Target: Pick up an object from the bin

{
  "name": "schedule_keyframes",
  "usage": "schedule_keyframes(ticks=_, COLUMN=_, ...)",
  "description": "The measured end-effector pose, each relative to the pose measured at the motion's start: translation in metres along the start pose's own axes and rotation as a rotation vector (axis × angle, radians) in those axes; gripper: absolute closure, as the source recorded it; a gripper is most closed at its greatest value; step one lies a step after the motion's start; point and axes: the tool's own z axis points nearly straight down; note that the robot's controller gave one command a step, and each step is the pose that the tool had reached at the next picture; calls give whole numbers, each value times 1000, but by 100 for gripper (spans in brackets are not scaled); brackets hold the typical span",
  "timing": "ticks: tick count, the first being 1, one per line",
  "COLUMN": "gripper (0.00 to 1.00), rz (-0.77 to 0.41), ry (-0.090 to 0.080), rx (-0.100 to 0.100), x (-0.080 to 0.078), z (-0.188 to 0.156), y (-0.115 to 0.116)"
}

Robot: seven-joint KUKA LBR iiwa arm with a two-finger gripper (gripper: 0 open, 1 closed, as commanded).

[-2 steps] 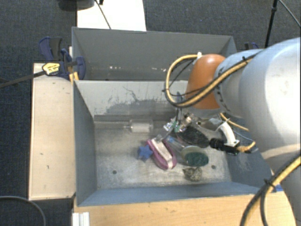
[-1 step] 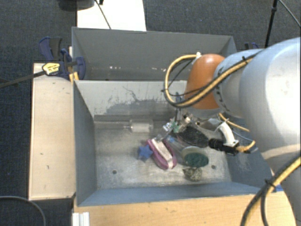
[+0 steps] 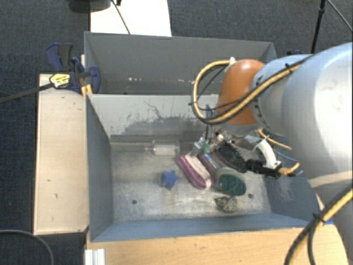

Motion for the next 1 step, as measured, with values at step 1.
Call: schedule_keyframes(ticks=1, gripper=100, rz=-9, ry=-6, rx=1, x=-1, z=-97, y=2)
